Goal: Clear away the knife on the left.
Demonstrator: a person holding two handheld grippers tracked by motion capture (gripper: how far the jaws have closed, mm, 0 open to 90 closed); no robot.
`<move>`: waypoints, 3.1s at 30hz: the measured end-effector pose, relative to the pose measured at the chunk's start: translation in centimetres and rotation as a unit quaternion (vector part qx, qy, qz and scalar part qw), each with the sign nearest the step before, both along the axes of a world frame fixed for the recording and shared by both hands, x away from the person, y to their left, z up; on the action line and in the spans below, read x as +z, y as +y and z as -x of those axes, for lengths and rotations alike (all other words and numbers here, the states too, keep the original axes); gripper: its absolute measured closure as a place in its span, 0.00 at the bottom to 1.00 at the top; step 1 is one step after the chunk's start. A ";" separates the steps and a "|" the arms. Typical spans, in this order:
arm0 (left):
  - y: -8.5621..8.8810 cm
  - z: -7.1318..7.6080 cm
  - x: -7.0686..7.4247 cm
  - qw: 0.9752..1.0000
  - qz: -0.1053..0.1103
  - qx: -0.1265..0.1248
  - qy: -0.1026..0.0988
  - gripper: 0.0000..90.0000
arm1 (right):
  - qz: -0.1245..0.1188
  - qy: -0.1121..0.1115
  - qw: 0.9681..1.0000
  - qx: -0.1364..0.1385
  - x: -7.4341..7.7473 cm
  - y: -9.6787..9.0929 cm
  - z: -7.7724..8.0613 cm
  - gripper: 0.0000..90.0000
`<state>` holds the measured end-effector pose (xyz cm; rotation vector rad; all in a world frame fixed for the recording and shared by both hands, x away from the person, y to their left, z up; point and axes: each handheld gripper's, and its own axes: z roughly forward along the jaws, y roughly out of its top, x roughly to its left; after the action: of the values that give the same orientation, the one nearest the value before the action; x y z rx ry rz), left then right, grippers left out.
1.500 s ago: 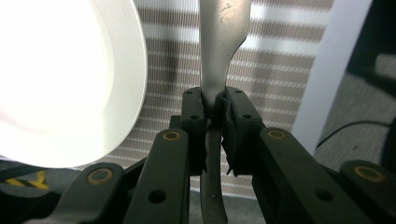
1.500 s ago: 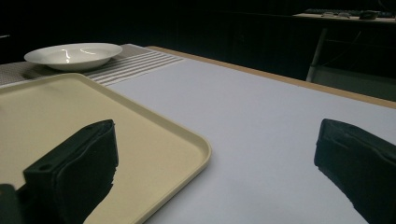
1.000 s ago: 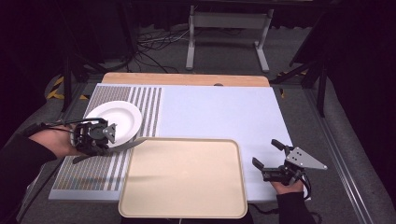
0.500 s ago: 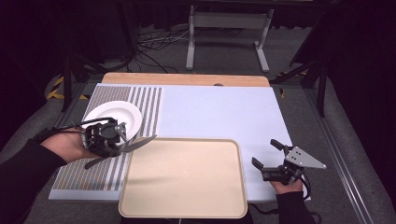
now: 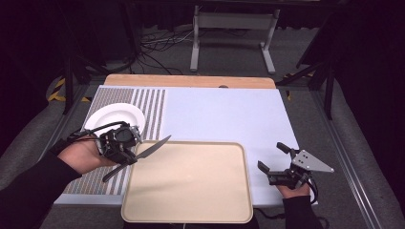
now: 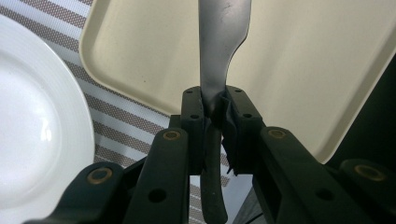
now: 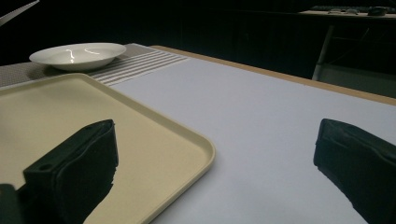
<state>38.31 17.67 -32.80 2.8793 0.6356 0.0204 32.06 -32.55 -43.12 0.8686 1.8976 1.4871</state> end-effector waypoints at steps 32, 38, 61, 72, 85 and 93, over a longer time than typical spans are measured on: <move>-2.1 0.5 -2.6 0.993 0.064 0.057 0.087 0.89 | -0.001 0.007 1.000 0.012 0.0 0.1 -0.2 0.01; -2.5 0.4 -3.7 0.987 0.076 0.083 0.119 0.89 | -0.001 0.008 1.000 0.014 0.0 0.1 -0.2 0.01; -2.5 0.9 -7.2 0.978 0.074 0.101 0.164 0.88 | -0.004 0.013 1.000 0.013 -0.1 0.1 -0.2 0.01; -2.3 0.5 -7.8 0.976 0.082 0.107 0.173 0.88 | -0.007 0.016 1.000 0.011 -0.1 0.1 -0.3 0.01; -2.1 -0.4 -9.7 0.969 0.078 0.131 0.194 0.88 | -0.011 0.009 1.000 0.002 0.0 -0.3 -0.1 0.01; -2.0 -0.5 -10.3 0.967 0.075 0.136 0.201 0.88 | -0.009 0.008 1.000 0.002 0.1 -0.2 -0.1 0.01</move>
<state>38.78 15.69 -43.11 2.6425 1.0498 -0.5596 32.16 -32.79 -43.05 0.8879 1.9017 1.5051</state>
